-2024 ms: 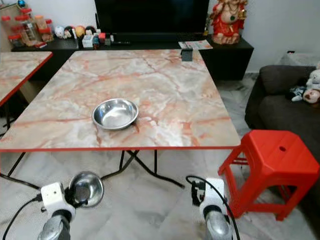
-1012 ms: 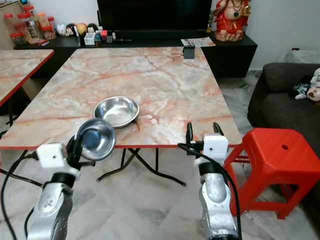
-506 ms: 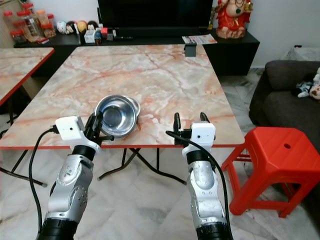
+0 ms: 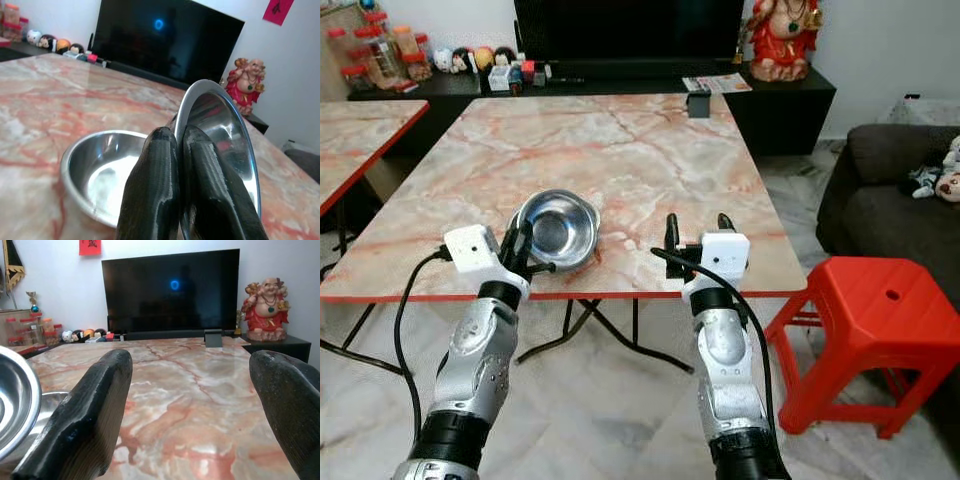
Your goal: Setting the table
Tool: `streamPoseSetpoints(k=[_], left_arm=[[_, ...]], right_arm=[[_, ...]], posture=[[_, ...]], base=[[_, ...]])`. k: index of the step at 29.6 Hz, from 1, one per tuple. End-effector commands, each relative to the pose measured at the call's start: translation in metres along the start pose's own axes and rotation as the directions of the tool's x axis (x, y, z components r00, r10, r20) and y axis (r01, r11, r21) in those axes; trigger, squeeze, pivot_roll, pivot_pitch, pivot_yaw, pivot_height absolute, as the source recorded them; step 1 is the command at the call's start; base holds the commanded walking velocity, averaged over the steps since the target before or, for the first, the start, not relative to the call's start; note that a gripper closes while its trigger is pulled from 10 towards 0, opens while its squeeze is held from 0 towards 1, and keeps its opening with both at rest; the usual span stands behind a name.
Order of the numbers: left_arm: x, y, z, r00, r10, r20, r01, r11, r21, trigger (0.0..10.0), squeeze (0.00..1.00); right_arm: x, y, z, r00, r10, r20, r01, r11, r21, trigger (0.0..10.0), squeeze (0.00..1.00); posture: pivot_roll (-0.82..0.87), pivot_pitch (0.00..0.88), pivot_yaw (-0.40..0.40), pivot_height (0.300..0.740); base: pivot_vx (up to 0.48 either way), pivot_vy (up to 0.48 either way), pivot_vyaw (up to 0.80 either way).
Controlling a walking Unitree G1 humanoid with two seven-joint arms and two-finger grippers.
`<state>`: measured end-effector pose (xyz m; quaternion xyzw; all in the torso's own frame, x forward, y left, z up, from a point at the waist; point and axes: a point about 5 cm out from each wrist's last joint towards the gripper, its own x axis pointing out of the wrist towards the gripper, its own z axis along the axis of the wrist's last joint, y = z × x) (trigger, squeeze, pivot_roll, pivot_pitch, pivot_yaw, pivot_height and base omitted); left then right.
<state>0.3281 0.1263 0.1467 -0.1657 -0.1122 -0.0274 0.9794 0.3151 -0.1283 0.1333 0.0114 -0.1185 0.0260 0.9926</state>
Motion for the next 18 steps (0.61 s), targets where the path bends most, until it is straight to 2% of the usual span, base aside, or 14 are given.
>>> streamPoseSetpoints(k=[1,5,11,17,18], left_arm=[[0.0029,0.0032,0.0032,1.0,0.013,0.019,-0.013,1.0,0.003,10.0,0.0],[0.0044,0.0007,0.0028,1.0,0.009,0.022,-0.009,1.0,0.004,10.0,0.0],[0.0057,-0.0002,0.0026,1.0,0.001,0.027,-0.001,1.0,0.005,10.0,0.0],[0.0062,-0.0034,0.0025,0.999,-0.027,0.027,0.027,1.0,0.006,10.0,0.0],[0.0059,-0.0048,0.0025,0.999,-0.035,0.028,0.035,0.999,0.004,10.0,0.0]], right_arm=[[0.0033,0.0068,0.0018,1.0,0.019,0.006,-0.019,1.0,0.004,10.0,0.0],[0.0036,0.0063,0.0,1.0,0.004,-0.005,-0.004,0.999,0.047,10.0,0.0],[0.0035,0.0061,-0.0001,1.0,0.006,-0.001,-0.006,0.999,0.042,10.0,0.0],[0.0039,0.0056,-0.0017,1.0,-0.006,-0.013,0.007,0.998,0.06,10.0,0.0],[0.0046,0.0068,-0.002,1.0,-0.001,-0.015,0.002,0.997,0.082,10.0,0.0]], posture=[[-0.05,0.0,0.036,0.74],[-0.05,0.0,0.041,0.74],[-0.05,0.0,0.042,0.74],[-0.05,0.0,0.04,0.74],[-0.05,0.0,0.041,0.74]], base=[[0.281,0.244,0.79],[0.282,0.247,0.19],[0.285,0.242,0.0],[0.294,0.0,0.0],[0.3,0.0,-0.8]])
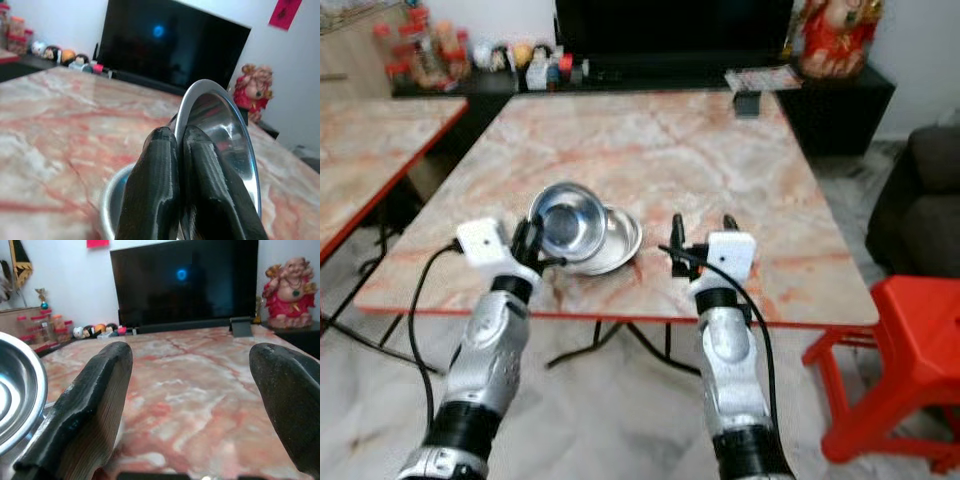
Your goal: Setting the table
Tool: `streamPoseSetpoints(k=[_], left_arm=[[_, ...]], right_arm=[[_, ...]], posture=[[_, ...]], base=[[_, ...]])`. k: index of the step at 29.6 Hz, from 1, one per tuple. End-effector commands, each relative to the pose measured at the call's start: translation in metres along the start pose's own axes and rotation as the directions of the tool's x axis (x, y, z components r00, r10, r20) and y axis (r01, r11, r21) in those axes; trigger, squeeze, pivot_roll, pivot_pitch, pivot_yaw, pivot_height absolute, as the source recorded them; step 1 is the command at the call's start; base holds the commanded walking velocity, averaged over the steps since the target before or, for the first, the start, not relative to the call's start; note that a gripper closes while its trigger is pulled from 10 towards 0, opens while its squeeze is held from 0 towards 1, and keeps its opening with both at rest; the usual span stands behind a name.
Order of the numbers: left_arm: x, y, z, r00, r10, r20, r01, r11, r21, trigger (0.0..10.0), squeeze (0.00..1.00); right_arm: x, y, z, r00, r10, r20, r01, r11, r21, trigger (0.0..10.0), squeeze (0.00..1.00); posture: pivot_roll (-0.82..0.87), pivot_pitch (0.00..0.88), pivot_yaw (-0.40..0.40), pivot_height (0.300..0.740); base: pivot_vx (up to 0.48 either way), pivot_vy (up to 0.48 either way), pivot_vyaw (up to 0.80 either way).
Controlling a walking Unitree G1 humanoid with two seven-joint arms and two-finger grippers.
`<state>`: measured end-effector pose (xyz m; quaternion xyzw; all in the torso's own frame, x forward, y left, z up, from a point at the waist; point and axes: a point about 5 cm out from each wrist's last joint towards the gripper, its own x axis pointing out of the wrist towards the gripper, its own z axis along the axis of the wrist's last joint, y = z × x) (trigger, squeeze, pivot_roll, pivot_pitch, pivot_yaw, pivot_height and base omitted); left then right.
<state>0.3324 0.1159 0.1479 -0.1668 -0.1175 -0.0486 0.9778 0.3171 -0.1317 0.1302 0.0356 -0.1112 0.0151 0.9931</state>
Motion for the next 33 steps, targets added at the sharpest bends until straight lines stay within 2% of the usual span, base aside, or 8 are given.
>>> streamPoseSetpoints(k=[1,4,12,16,19,29,33], left_arm=[[0.0009,0.0041,0.0055,1.0,0.002,0.023,-0.002,1.0,0.009,10.0,0.0],[0.0003,0.0032,0.0044,1.0,-0.005,0.018,0.005,1.0,0.008,10.0,0.0],[-0.0002,-0.0015,0.0005,0.999,-0.047,-0.006,0.047,0.999,0.0,10.0,0.0],[-0.0009,-0.0022,-0.0006,0.998,-0.055,-0.013,0.055,0.999,0.001,10.0,0.0],[-0.0023,-0.0032,-0.0015,0.998,-0.059,-0.015,0.059,0.998,-0.002,10.0,0.0],[-0.0048,-0.0034,-0.0026,0.997,-0.073,-0.021,0.073,0.997,-0.002,10.0,0.0],[-0.0057,-0.0032,-0.0039,0.997,-0.078,-0.029,0.078,0.997,-0.003,10.0,0.0]], right_arm=[[0.0035,0.0106,0.0012,1.0,0.026,-0.002,-0.026,0.999,0.033,10.0,0.0],[0.0038,0.0105,0.0028,0.999,0.029,0.013,-0.029,1.0,0.001,10.0,0.0],[0.0032,0.0112,0.0015,1.0,0.027,0.005,-0.027,0.999,0.024,10.0,0.0],[0.0034,0.012,0.0006,1.0,0.028,-0.004,-0.028,0.999,0.031,10.0,0.0],[0.003,0.014,0.0042,0.998,0.045,0.031,-0.046,0.999,0.028,10.0,0.0],[0.0032,0.0152,0.0032,0.999,0.044,0.026,-0.045,0.999,0.031,10.0,0.0],[0.003,0.0152,0.0029,0.999,0.043,0.025,-0.044,0.999,0.03,10.0,0.0]], posture=[[-0.05,0.0,0.041,0.74],[-0.05,0.0,0.044,0.74],[-0.05,0.0,0.043,0.74],[-0.05,0.0,0.043,0.74],[-0.05,0.0,0.038,0.74],[-0.05,0.0,0.04,0.74],[-0.05,0.0,0.041,0.74]], base=[[0.296,0.0,-0.8],[0.294,0.0,-0.53],[0.28,0.0,0.0],[0.259,0.0,-0.46],[0.259,0.0,0.0],[0.25,0.0,0.0],[0.0,0.0,0.0]])
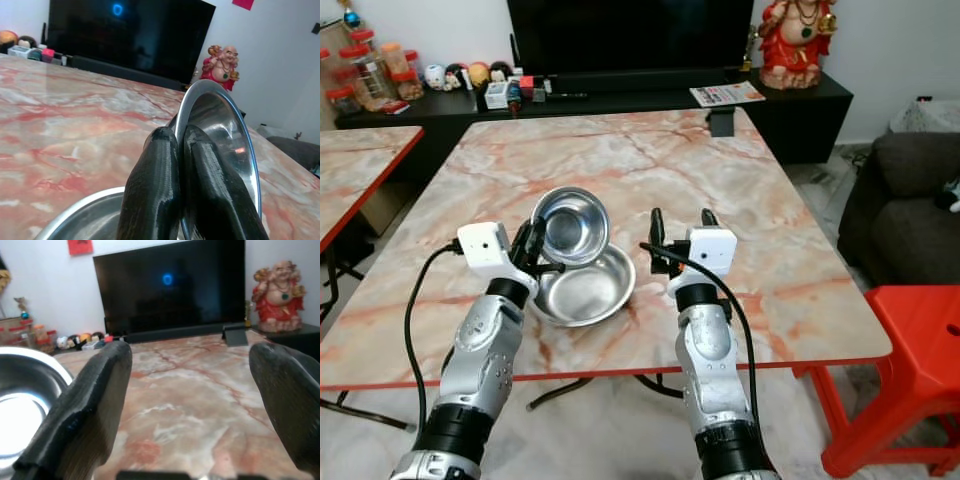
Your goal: Setting the table
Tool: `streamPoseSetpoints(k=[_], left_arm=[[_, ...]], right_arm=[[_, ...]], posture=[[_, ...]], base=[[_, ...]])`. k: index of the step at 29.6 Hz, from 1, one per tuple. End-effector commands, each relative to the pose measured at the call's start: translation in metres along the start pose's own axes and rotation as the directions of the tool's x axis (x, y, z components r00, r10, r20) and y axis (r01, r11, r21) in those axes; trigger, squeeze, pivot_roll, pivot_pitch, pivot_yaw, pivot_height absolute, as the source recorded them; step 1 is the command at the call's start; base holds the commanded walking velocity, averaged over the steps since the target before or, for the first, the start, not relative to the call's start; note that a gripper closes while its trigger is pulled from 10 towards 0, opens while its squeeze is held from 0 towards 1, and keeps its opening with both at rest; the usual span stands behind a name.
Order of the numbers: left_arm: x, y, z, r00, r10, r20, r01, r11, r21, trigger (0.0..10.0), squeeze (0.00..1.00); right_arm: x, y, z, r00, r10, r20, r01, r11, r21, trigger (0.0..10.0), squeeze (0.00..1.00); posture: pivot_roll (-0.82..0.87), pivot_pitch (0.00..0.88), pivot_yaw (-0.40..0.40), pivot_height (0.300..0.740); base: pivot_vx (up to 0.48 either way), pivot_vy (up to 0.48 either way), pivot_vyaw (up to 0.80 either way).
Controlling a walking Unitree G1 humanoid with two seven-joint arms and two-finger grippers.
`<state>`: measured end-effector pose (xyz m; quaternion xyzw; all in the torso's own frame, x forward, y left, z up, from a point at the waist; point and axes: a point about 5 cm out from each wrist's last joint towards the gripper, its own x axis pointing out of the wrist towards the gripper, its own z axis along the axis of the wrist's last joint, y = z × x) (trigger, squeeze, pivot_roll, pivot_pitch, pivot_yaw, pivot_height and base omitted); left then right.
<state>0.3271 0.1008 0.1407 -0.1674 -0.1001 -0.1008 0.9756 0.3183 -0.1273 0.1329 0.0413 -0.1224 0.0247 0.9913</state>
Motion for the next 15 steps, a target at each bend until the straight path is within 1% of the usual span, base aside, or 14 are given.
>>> streamPoseSetpoints(k=[1,7,11,14,15], left_arm=[[-0.001,0.009,0.006,1.0,0.017,0.018,-0.017,1.0,0.014,10.0,0.0],[-0.003,0.009,0.005,1.0,0.014,0.007,-0.014,1.0,0.011,10.0,0.0],[-0.005,0.011,0.001,1.0,0.017,-0.019,-0.017,1.0,0.008,10.0,0.0],[-0.004,0.009,-0.004,0.998,-0.001,-0.069,0.002,1.0,0.002,10.0,0.0],[-0.004,0.007,-0.009,0.994,-0.016,-0.105,0.015,1.0,-0.018,10.0,0.0]], right_arm=[[0.001,0.011,0.001,1.0,0.025,0.002,-0.025,1.0,0.017,10.0,0.0],[0.001,0.01,0.0,1.0,0.025,0.0,-0.025,1.0,0.016,10.0,0.0],[0.001,0.011,-0.002,0.999,0.032,-0.01,-0.032,0.999,0.015,10.0,0.0],[0.0,0.013,-0.005,0.999,0.044,-0.029,-0.044,0.999,0.014,10.0,0.0],[-0.001,0.014,-0.007,0.997,0.059,-0.047,-0.058,0.998,0.011,10.0,0.0]], posture=[[-0.05,0.0,0.041,0.74],[-0.05,0.0,0.042,0.74],[-0.05,0.0,0.043,0.74],[-0.05,0.0,0.043,0.74],[-0.05,0.0,0.044,0.74]], base=[[0.0,0.0,0.0],[0.0,0.0,0.0],[0.0,0.0,0.0],[0.0,0.0,0.0],[0.0,0.0,0.0]])
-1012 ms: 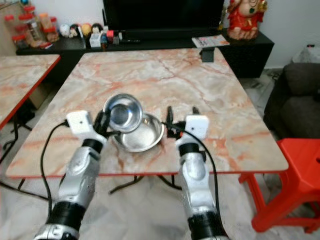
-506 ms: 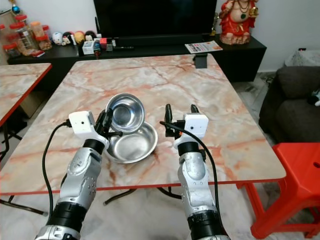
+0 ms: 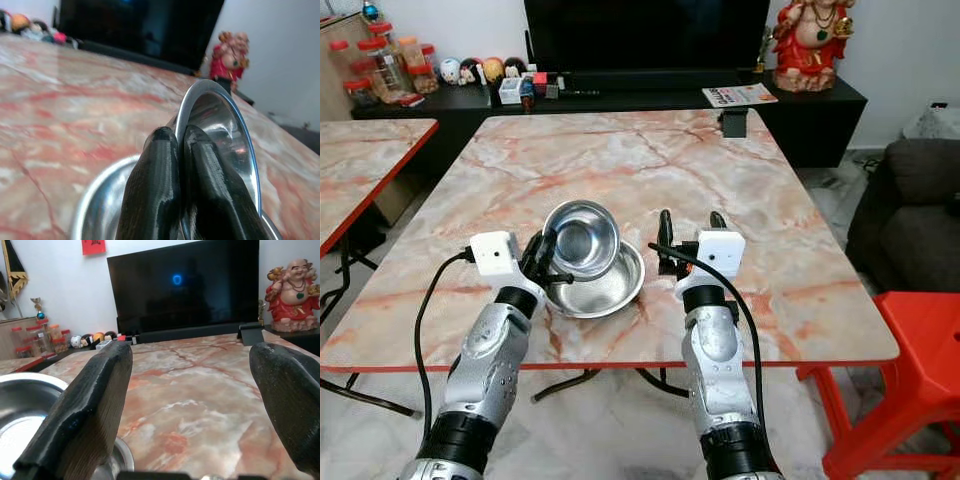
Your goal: Setting the table
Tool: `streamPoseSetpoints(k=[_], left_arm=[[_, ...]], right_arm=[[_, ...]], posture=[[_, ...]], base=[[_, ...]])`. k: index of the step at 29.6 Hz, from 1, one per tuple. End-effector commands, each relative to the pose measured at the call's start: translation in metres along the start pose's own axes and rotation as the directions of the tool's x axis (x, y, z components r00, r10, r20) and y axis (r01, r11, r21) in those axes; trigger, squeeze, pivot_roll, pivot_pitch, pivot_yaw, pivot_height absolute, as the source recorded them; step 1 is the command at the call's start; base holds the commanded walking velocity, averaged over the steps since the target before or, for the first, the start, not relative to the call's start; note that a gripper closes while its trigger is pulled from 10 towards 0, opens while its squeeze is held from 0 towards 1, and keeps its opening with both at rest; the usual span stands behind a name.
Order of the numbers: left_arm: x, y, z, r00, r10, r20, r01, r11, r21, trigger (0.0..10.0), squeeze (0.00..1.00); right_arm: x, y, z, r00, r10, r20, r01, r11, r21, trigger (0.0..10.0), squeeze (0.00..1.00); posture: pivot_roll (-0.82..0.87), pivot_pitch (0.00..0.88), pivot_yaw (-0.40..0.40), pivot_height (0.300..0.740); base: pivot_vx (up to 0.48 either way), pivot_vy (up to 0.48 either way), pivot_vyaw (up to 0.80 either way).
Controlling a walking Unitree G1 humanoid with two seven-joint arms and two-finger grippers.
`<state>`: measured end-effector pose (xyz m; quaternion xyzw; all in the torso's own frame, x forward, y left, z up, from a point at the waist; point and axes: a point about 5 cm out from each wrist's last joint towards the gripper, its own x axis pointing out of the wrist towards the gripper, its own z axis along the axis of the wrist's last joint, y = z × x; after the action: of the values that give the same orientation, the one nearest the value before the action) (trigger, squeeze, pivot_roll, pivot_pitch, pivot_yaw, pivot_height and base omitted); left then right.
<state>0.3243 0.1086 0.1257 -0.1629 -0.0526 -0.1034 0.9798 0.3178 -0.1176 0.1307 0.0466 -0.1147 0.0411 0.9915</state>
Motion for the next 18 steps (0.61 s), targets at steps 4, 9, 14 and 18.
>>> streamPoseSetpoints(k=[4,9,14,18], left_arm=[[0.005,-0.008,-0.009,0.993,-0.068,-0.099,0.064,0.997,-0.037,10.0,0.0],[0.007,-0.011,-0.01,0.99,-0.084,-0.114,0.079,0.995,-0.054,10.0,0.0],[0.009,-0.014,-0.007,0.991,-0.083,-0.105,0.075,0.994,-0.083,10.0,0.0],[0.009,-0.014,-0.007,0.992,-0.076,-0.101,0.066,0.993,-0.102,10.0,0.0]], right_arm=[[-0.002,0.009,-0.011,0.994,0.058,-0.098,-0.049,0.995,0.084,10.0,0.0],[-0.009,0.02,-0.021,0.953,0.228,-0.197,-0.178,0.953,0.244,10.0,0.0],[-0.022,0.023,-0.021,0.905,0.363,-0.22,-0.294,0.911,0.29,10.0,0.0],[-0.026,0.02,-0.02,0.89,0.39,-0.237,-0.32,0.903,0.285,10.0,0.0]], posture=[[-0.05,0.0,0.046,0.74],[-0.06,0.0,0.048,0.74],[-0.06,0.0,0.046,0.74],[-0.06,0.0,0.044,0.74]], base=[[0.0,0.0,0.0],[0.0,0.0,0.0],[0.0,0.0,0.0],[0.0,0.0,0.0]])
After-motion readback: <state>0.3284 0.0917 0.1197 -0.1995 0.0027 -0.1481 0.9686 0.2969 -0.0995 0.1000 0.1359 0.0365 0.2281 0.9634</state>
